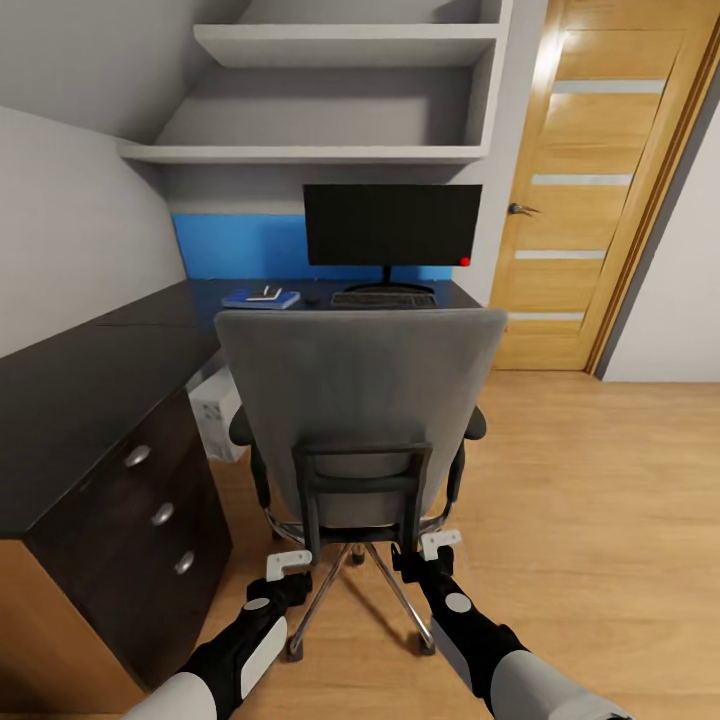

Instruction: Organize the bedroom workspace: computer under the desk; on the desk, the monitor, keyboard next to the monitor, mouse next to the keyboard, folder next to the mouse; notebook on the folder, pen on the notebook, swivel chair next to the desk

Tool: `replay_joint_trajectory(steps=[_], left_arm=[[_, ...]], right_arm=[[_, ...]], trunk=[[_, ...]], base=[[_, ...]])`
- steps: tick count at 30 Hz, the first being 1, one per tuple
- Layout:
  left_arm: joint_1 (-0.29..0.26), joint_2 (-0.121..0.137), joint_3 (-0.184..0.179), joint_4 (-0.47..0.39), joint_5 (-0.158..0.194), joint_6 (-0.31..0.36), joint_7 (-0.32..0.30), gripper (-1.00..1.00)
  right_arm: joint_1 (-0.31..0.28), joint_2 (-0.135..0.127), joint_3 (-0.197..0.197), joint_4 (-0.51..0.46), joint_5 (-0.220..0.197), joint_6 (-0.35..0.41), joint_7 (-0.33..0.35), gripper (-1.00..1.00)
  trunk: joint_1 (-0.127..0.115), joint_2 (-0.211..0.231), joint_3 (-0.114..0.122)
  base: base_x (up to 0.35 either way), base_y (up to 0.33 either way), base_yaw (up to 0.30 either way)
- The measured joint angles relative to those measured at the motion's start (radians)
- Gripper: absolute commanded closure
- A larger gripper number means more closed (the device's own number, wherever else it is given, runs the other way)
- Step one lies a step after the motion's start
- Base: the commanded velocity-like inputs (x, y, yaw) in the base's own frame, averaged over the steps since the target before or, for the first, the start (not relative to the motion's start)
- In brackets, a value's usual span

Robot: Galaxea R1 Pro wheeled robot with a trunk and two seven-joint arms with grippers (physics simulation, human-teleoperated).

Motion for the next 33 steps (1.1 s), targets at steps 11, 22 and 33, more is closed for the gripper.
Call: replay_joint_trajectory(steps=[11,22,33], left_arm=[[0.0,0.0,0.0,0.0,-0.001,0.001,0.0,-1.0],[0.0,0.0,-0.001,0.0,-0.001,0.0,0.001,-1.0],[0.0,0.0,0.0,0.0,-0.002,0.001,0.001,-1.0]], right_arm=[[0.0,0.0,-0.001,0.0,0.0,0.0,0.0,-1.0],[0.0,0.0,-0.001,0.0,-0.001,-0.001,0.0,-1.0],[0.0,0.0,-0.002,0.001,0.001,-0.002,0.001,-1.0]], trunk=[[0.0,0.0,0.0],[0.0,0.0,0.0],[0.0,0.0,0.0]], base=[[0.328,0.0,0.0],[0.328,0.0,0.0],[0.328,0.0,0.0]])
